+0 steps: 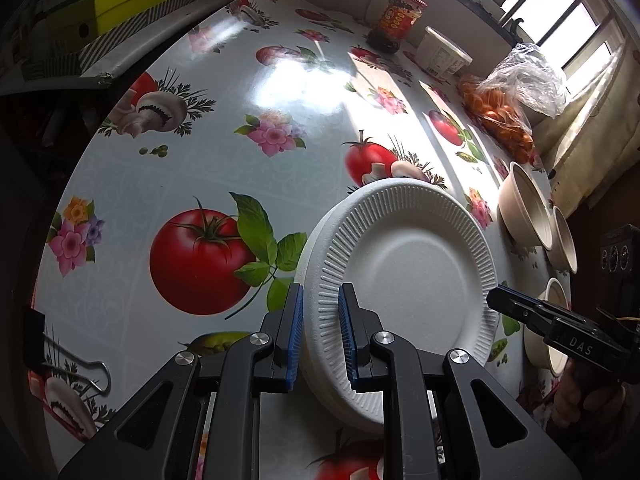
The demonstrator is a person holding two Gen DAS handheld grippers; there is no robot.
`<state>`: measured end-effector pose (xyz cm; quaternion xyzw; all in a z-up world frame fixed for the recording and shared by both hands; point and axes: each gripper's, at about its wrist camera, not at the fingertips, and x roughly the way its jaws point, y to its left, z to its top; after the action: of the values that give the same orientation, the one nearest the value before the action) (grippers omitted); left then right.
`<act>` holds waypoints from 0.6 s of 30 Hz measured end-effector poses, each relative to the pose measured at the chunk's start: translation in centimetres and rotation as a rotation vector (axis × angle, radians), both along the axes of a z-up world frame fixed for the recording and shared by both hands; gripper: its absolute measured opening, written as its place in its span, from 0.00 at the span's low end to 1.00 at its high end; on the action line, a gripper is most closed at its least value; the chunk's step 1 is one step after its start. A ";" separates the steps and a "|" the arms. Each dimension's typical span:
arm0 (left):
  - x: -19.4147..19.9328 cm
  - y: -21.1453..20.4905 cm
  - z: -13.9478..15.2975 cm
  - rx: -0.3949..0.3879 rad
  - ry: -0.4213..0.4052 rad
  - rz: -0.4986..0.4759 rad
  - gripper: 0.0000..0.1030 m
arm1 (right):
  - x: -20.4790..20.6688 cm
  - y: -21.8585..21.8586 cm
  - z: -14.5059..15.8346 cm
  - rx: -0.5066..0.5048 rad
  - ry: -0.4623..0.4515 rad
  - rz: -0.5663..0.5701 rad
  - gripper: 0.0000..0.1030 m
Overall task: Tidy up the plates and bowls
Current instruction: 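Lower the white plate onto the plate stack and open both grippers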
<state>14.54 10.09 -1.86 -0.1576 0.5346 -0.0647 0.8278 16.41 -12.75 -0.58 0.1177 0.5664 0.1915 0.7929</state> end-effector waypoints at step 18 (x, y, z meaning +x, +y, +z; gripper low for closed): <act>-0.2 0.6 0.0 -0.010 -0.008 0.010 0.18 | 0.0 -0.2 0.3 0.004 -0.011 -0.015 0.22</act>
<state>14.35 10.74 -1.87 -0.1639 0.5302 -0.0640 0.8294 16.39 -13.00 -0.27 0.1223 0.5609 0.1873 0.7971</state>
